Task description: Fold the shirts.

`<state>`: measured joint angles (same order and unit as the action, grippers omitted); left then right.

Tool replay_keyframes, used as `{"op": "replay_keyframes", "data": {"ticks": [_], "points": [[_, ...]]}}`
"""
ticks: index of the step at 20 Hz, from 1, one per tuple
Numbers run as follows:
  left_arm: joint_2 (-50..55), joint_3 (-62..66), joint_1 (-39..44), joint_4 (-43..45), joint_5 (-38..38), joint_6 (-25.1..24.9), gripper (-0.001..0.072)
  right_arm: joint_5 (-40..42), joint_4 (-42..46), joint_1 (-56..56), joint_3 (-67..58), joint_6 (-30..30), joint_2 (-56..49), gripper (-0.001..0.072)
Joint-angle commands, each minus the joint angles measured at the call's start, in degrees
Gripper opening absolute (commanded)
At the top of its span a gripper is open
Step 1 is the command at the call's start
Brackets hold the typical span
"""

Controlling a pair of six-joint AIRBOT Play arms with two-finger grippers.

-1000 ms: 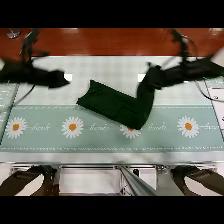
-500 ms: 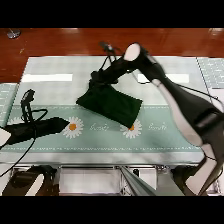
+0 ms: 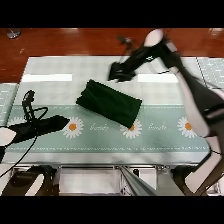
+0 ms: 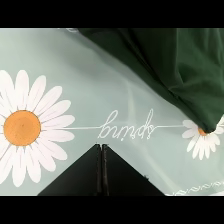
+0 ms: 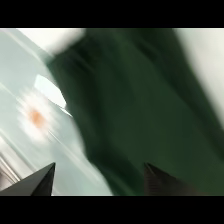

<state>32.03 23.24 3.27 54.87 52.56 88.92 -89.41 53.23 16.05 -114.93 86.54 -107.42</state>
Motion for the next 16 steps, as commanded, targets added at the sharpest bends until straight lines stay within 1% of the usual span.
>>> {"op": "replay_keyframes", "data": {"ticks": [1, 2, 3, 5, 6, 7, 8, 9, 10, 11, 16], "points": [[0.9, -0.1, 0.0, 0.0, -1.3, -0.8, 0.0019, -8.6, 15.3, -9.5, 8.7, -2.7, 12.2, 0.0625], [1.2, -0.1, 0.0, 0.0, -1.6, -0.8, 0.0019, -3.8, 16.7, -11.4, 15.3, -1.4, 16.7, 0.0625], [1.6, -0.1, 0.0, 0.0, -2.0, -0.8, 0.0019, 3.1, 16.5, -13.3, 24.3, 0.5, 21.7, 0.0625], [2.7, -0.1, 0.0, 0.0, -2.5, -0.8, 0.0019, 18.2, 14.1, -14.6, 44.2, 6.5, 31.0, 0.0625], [3.3, -0.1, 0.0, 0.0, -2.7, -0.8, 0.0019, 25.5, 10.6, -14.3, 53.5, 8.3, 34.5, 0.0625], [4.0, -0.1, 0.0, 0.0, -3.1, -0.8, 0.0019, 32.4, 4.8, -13.4, 62.4, 8.9, 37.2, 0.0625], [4.7, -0.1, 0.0, 0.0, -3.6, -0.8, 0.0019, 37.9, -1.7, -12.3, 69.4, 8.6, 38.5, 0.0625], [5.4, -0.1, 0.0, -0.1, -4.2, -0.8, 0.0019, 41.7, -7.0, -11.0, 74.1, 7.4, 38.6, 0.0625], [6.1, -0.1, 0.0, -0.1, -4.6, -0.8, 0.0019, 44.6, -11.2, -9.7, 76.9, 5.4, 38.0, 0.0625], [6.7, -0.1, 0.0, -0.1, -4.8, -0.8, 0.0019, 45.8, -14.1, -8.4, 77.9, 3.8, 36.4, 0.0625], [9.6, -0.1, 0.0, -0.5, -5.1, -0.8, 0.0019, 44.9, -23.2, -3.4, 72.8, -2.4, 25.5, 0.0622]]}}
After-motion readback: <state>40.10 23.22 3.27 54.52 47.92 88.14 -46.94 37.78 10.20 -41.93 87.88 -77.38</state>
